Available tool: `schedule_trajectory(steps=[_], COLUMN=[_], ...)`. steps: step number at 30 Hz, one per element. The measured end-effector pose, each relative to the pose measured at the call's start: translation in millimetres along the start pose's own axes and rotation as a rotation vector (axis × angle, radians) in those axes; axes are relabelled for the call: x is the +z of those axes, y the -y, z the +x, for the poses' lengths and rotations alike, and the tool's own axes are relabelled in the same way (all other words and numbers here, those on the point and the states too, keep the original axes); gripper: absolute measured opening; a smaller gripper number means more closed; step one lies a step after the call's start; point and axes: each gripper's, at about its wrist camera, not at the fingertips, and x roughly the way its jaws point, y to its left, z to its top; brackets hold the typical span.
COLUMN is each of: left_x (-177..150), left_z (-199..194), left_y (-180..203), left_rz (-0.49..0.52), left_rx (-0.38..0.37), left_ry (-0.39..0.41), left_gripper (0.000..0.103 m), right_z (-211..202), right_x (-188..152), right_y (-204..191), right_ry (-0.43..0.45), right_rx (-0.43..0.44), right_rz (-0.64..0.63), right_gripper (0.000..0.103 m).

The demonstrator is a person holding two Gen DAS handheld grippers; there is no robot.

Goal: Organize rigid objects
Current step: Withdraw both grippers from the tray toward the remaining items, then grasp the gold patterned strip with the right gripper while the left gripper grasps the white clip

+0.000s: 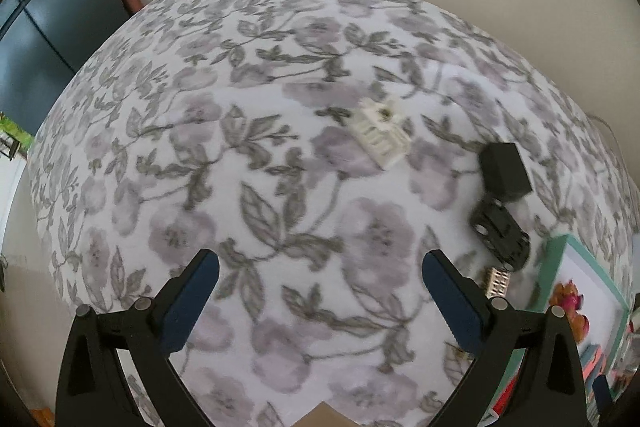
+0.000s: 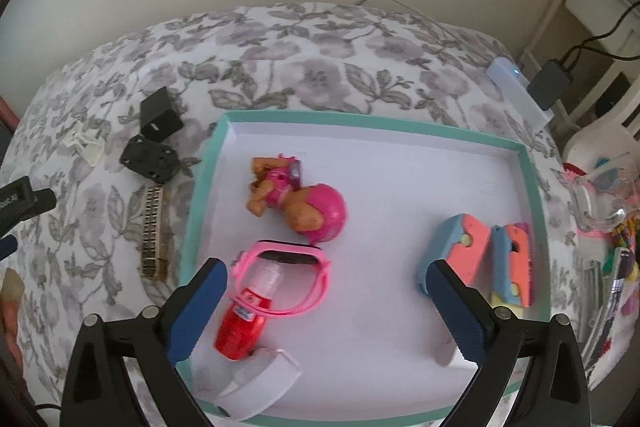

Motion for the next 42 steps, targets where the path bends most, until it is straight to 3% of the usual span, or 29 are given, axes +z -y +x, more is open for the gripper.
schedule_trajectory(steps=[6, 15, 21, 25, 30, 36, 42], left_x=[6.2, 13.5, 21.0, 21.3, 22.2, 25.9, 37.8], left_z=[13.9, 24.8, 20.5, 20.7, 31.3, 39.1, 35.2], left_y=[-21.0, -53.5, -84.3, -90.3, -91.9, -71.2, -41.5], left_rz=[-0.03, -0.104, -0.17, -0.125, -0.13, -0.074, -0.002], left_rx=[0.011, 0.031, 0.093, 0.171, 0.133, 0.072, 0.005], left_ry=[-0.031, -0.047, 0.0, 0.055, 0.032, 0.027, 0.074], left_gripper=[0.101, 0.101, 0.101, 0.101, 0.101, 0.101, 0.101], right_z=[1.5, -7.3, -3.5, -1.5, 7.1, 24.1, 39.5], right_x=[3.4, 16.8, 20.7, 21.8, 21.7, 20.5, 20.8], right_y=[-23.0, -62.9, -88.5, -103.8, -114.6, -121.2, -129.0], right_ry=[-0.001, 0.065, 0.076, 0.089, 0.069, 0.019, -0.021], right_rx=[0.038, 0.108, 0.135, 0.147, 0.164, 0.164, 0.154], right_rz=[-0.03, -0.08, -0.131, -0.179, -0.208, -0.225, -0.245], right_gripper=[0.101, 0.101, 0.092, 0.086, 0.077, 0.056, 0.042])
